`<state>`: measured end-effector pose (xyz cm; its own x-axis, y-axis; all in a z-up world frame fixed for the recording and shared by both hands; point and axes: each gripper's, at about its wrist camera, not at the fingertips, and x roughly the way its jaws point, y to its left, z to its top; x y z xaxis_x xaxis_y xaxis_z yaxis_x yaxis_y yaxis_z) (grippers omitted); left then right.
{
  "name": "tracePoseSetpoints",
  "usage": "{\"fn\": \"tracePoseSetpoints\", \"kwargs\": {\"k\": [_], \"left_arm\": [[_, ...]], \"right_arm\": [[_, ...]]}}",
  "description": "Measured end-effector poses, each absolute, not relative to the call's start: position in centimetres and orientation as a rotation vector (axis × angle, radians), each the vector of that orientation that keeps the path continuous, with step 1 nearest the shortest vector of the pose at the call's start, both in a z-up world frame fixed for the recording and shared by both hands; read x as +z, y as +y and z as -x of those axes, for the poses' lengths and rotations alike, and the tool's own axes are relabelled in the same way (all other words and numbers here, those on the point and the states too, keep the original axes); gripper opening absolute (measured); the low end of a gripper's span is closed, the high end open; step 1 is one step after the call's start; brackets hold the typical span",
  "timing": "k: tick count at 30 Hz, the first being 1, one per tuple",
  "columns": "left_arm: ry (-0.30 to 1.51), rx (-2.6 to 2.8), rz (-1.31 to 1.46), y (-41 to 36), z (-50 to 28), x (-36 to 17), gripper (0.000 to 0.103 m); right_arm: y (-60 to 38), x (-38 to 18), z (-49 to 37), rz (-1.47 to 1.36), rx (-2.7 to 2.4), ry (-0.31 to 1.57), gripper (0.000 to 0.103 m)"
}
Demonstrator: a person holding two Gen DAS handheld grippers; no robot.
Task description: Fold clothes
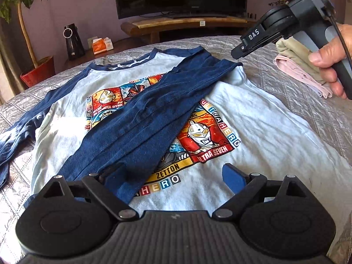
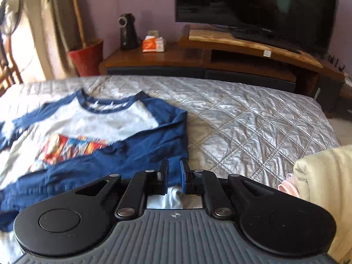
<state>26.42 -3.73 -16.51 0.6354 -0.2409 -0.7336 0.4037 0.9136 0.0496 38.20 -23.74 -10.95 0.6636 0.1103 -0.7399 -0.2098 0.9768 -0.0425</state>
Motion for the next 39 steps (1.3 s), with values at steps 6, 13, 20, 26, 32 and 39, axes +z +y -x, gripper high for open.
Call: {"fn": "tracePoseSetpoints", "kwargs": {"k": [6, 13, 20, 26, 32, 39], "left_arm": [[0.820, -0.539, -0.262, -4.9, -24.9, -16.8, 0.094], [0.854, -0.625, -0.233, -4.5, -24.9, -16.5, 0.095], [0.828, -0.447, -0.005, 1.1, -26.9, -14.8, 0.091], [0.771, 0.144, 0.249, 11.3, -28.7, -13.4, 0.089], [0.638, 0.668, 0.364, 21.4, -26.2, -11.9, 0.089], [0.548, 0.927, 0.528, 27.7, -23.1, -11.3, 0.089]], "right_arm": [[-23.5, -14.4, -39.8, 0.128, 0.112, 0.908, 0.010], [-24.2, -12.7, -37.6, 0.154, 0.059, 0.800, 0.024], [-21.5, -10.8, -37.8, 0.188, 0.114, 0.741, 0.034], [-11.0, -4.8, -38.1, 0.401, 0.379, 0.489, 0.063], [1.3, -2.3, -38.0, 0.507, 0.718, 0.368, 0.065], [13.2, -7.1, -36.4, 0.713, 0.963, 0.414, 0.063]]}}
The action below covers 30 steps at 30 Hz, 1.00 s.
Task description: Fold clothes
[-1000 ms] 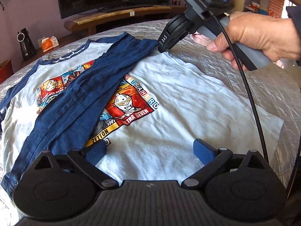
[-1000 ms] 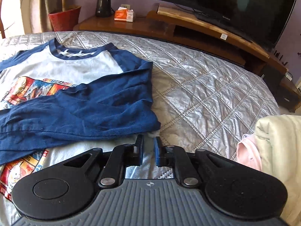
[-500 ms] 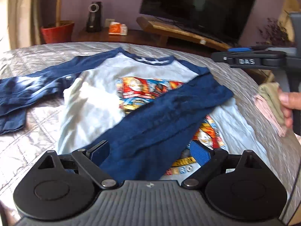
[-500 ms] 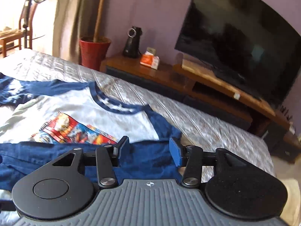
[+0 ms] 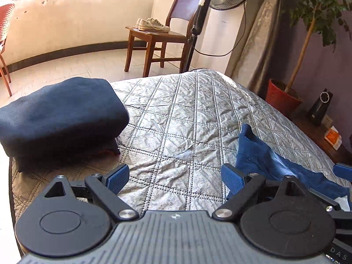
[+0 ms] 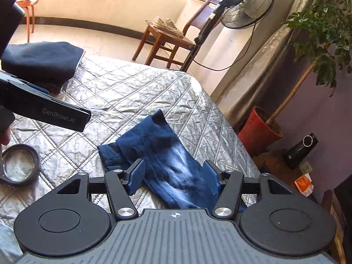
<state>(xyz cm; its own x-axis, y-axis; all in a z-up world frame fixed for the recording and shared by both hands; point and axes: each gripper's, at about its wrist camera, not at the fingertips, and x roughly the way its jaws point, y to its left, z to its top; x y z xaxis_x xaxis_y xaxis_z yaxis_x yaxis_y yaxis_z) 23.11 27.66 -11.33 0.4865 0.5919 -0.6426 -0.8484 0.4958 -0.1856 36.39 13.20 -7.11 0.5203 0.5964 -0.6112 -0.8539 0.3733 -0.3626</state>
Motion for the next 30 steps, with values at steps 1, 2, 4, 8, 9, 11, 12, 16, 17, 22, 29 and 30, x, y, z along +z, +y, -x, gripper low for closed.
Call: {"fn": "tracePoseSetpoints", "kwargs": {"k": [1, 2, 4, 8, 9, 11, 12, 16, 17, 22, 29, 30], "left_arm": [[0.526, 0.962, 0.536, 28.0, -22.5, -11.2, 0.089], [0.509, 0.987, 0.543, 28.4, -21.9, -11.1, 0.089], [0.489, 1.022, 0.565, 29.2, -21.3, -11.1, 0.089], [0.495, 1.039, 0.605, 30.2, -20.9, -11.3, 0.089], [0.499, 1.035, 0.614, 30.3, -20.9, -11.5, 0.089], [0.503, 1.026, 0.626, 30.4, -21.0, -11.7, 0.090], [0.505, 1.021, 0.630, 30.3, -21.1, -11.8, 0.090], [0.527, 1.002, 0.627, 30.0, -21.5, -12.0, 0.091], [0.531, 0.997, 0.629, 29.9, -21.6, -12.1, 0.091], [0.558, 0.951, 0.624, 28.7, -22.5, -12.4, 0.091], [0.576, 0.891, 0.590, 26.5, -23.7, -12.4, 0.092], [0.574, 0.892, 0.589, 26.3, -23.7, -12.3, 0.092]], "right_arm": [[14.6, -7.9, -36.3, 0.728, 0.984, 0.422, 0.063], [15.7, -8.4, -36.6, 0.713, 0.999, 0.443, 0.063], [17.3, -8.9, -37.5, 0.652, 1.034, 0.499, 0.064], [21.7, -10.1, -37.2, 0.700, 1.086, 0.541, 0.069], [23.0, -10.7, -37.4, 0.719, 1.085, 0.591, 0.072], [24.9, -11.9, -38.1, 0.728, 1.044, 0.630, 0.070], [25.5, -12.4, -38.6, 0.703, 1.018, 0.655, 0.069], [25.3, -12.8, -40.2, 0.581, 0.916, 0.708, 0.009], [25.0, -12.7, -40.4, 0.554, 0.899, 0.708, 0.009], [18.0, -7.6, -41.2, 0.256, 0.790, 0.625, 0.008], [-1.0, -6.1, -38.3, -0.205, 0.417, 0.586, 0.008], [-2.6, -7.1, -37.8, -0.201, 0.379, 0.623, 0.008]]}}
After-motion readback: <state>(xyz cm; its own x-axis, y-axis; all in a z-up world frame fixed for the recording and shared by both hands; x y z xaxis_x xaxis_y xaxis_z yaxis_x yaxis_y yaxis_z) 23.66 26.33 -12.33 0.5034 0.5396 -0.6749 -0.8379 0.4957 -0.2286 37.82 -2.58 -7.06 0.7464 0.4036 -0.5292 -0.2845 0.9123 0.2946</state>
